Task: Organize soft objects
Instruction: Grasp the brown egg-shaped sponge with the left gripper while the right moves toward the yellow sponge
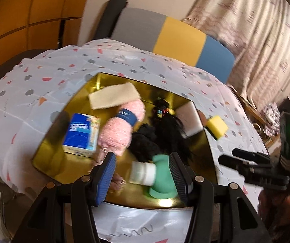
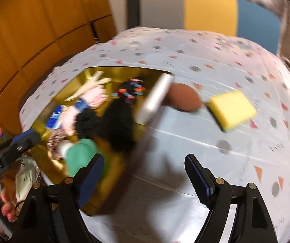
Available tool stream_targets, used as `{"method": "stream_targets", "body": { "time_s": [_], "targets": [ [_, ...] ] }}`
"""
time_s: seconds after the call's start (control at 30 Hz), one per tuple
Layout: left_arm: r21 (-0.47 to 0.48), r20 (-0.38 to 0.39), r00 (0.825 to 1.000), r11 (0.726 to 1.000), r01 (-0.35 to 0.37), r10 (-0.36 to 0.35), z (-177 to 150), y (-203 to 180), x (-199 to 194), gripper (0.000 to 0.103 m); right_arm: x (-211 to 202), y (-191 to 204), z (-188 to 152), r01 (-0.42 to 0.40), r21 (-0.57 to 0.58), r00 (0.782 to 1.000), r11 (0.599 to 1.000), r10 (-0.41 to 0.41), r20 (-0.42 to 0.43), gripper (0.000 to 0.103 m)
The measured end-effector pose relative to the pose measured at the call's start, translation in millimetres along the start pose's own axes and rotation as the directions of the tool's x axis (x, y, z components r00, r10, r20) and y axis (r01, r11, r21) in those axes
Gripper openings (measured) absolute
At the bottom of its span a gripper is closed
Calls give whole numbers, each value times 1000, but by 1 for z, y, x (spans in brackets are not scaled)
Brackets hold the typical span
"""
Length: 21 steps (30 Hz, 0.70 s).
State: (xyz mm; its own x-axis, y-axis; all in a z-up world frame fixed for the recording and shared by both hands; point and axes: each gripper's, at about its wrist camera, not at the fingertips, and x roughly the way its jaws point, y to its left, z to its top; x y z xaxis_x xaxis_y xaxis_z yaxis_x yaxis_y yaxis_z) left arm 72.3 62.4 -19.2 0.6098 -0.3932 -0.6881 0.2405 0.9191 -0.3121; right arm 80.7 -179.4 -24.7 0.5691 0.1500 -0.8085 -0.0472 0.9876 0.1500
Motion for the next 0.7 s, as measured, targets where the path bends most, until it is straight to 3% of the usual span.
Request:
{"method": "stream_targets", "body": {
  "time_s": [0.33,0.53,0.7],
  "targets": [
    [104,-36,998,993,61,-58,-13,-40,7,55,3,-81,-22,117,85,992,989,-113,-50,83],
    [146,-60,993,983,110,-102,-11,-78,13,55,1,-130,-14,189,103,982,977,-188,-22,83],
    [240,-85,991,963,123,-105,7,-125,26,55,5,-166,-4,249,106,968,963,-252,9,83]
  ]
}}
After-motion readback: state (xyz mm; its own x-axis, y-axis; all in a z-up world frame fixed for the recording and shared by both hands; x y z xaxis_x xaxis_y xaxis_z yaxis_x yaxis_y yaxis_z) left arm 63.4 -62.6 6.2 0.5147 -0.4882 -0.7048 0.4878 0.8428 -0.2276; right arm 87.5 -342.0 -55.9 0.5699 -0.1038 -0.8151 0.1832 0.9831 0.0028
